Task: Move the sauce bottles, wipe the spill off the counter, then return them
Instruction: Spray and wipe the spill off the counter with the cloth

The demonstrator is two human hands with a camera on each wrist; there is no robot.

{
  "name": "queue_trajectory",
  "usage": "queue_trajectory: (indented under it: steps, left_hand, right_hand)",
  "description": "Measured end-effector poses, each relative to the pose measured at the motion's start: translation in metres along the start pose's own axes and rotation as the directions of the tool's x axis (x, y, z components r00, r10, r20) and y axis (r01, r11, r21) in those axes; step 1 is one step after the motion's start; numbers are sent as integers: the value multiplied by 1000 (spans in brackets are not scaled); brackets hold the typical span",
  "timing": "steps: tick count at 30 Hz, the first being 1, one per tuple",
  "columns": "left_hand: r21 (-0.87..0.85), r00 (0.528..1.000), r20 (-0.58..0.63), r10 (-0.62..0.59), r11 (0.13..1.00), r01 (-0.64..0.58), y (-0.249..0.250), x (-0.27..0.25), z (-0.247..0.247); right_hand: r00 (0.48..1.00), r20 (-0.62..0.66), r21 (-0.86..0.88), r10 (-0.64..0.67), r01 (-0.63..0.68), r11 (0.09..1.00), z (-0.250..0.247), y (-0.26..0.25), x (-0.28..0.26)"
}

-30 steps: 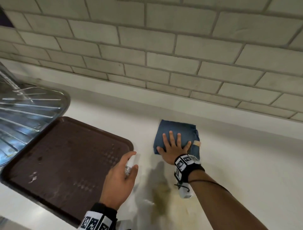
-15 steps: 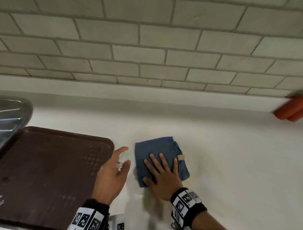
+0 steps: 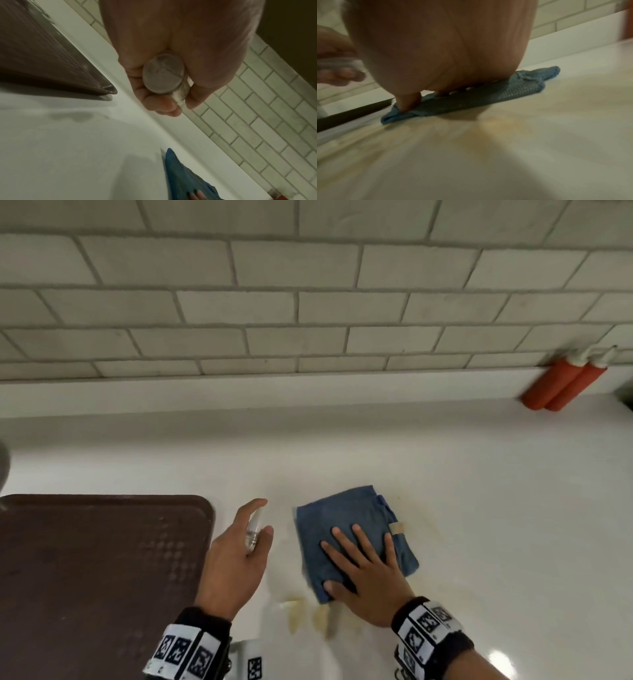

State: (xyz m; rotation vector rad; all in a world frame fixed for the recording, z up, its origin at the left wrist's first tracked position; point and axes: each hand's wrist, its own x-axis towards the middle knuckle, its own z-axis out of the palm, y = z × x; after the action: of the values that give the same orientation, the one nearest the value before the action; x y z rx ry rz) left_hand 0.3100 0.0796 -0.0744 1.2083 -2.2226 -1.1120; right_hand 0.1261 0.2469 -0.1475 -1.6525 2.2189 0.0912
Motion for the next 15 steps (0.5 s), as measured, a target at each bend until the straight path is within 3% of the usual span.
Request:
queue_trajectory:
  steps: [4, 8, 12, 15]
  left_hand:
    - [-5, 1000, 6, 21, 1000, -21, 14, 1, 9]
    - [-27, 1000, 2, 13, 1000, -13, 25, -4, 14]
    - [25, 998, -68, 3, 1000, -1, 35, -15, 20]
    - [45, 994, -104, -32, 998, 37, 45, -26, 31]
  right_hand:
    - [981, -22, 87, 190, -188, 978, -23, 55, 36]
    - [933, 68, 135, 354, -360, 923, -50, 112, 68]
    - [935, 71, 106, 346, -352, 930, -48, 126, 58]
    - [968, -5, 95, 252, -251, 963, -25, 115, 18]
